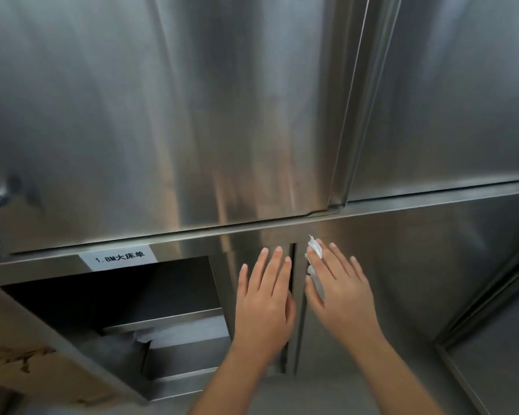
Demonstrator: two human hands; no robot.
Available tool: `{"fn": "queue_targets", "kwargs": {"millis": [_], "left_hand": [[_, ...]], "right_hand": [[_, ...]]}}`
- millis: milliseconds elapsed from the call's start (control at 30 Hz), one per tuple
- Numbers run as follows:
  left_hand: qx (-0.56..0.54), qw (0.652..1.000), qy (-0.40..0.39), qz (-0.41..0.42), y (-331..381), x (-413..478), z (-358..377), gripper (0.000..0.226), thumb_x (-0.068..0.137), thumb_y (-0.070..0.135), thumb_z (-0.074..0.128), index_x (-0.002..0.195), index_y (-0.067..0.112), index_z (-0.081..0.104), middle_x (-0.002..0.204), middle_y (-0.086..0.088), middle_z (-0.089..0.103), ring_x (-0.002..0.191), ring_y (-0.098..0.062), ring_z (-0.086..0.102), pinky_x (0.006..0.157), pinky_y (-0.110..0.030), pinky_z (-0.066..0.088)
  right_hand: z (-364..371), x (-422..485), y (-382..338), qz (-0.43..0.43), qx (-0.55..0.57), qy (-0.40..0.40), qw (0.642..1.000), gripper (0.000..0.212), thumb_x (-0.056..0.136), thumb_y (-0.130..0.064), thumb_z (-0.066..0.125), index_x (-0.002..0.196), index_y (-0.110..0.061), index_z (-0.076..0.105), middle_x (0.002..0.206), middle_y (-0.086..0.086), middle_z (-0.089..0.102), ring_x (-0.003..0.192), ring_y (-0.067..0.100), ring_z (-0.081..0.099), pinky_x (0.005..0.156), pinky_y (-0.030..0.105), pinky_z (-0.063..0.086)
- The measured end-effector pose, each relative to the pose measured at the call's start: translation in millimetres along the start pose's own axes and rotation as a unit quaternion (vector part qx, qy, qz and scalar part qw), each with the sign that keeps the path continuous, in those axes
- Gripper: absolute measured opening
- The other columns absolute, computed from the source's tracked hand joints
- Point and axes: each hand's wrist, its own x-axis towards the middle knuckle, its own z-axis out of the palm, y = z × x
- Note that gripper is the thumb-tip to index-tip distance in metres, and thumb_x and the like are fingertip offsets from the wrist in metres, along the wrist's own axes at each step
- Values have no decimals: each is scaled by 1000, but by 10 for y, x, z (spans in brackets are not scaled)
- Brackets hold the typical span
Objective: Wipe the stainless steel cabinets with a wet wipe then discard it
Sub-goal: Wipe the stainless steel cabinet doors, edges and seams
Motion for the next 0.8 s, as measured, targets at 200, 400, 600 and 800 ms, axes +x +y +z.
{"fn": "queue_targets", "kwargs": {"millis": [200, 400, 600, 800], "left_hand": [[-9, 1000, -17, -15, 128, 171, -185, 49, 82, 18, 37, 124, 7, 59, 134, -10, 53, 128, -28, 46, 100, -56, 35], [-11, 999, -43, 7, 51, 245, -214, 49, 79, 14, 56, 128, 8, 55, 137, -9, 51, 130, -27, 43, 101, -57, 32], [-34, 997, -66, 7, -167, 313, -196, 50, 81, 15, 42, 129, 7, 54, 139, -10, 48, 132, -27, 39, 103, -55, 31], [-42, 996, -78, 2, -213, 380, -31, 60, 71, 8, 68, 129, 6, 54, 141, -11, 46, 132, -29, 38, 100, -59, 31]], "right_hand": [[-290, 133, 74, 11, -15, -29, 999, 46, 84, -25, 39, 115, -4, 65, 123, 12, 61, 110, 31, 60, 85, 51, 50], [-337, 271, 70, 22, -35, -36, 999, 49, 83, -26, 38, 118, -2, 63, 126, 15, 59, 112, 34, 59, 85, 53, 48], [-242, 329, -32, 30, -72, -64, 995, 53, 82, -24, 38, 128, -3, 55, 137, 16, 49, 122, 34, 51, 90, 54, 45], [-116, 313, 63, 32, -89, -70, 993, 56, 77, -16, 63, 131, -4, 52, 139, 16, 45, 126, 36, 45, 92, 58, 43]]}}
